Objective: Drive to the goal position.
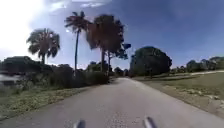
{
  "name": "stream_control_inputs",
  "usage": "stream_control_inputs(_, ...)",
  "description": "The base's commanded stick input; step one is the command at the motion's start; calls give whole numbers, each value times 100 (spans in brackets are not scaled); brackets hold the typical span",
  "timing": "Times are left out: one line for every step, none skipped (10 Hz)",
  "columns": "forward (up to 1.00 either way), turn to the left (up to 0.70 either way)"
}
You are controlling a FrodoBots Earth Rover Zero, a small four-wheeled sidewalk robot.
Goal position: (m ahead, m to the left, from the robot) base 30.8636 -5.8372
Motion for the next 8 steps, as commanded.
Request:
stream_control_inputs(70,0)
stream_control_inputs(70,0)
stream_control_inputs(70,0)
stream_control_inputs(70,0)
stream_control_inputs(70,0)
stream_control_inputs(70,0)
stream_control_inputs(70,0)
stream_control_inputs(70,0)
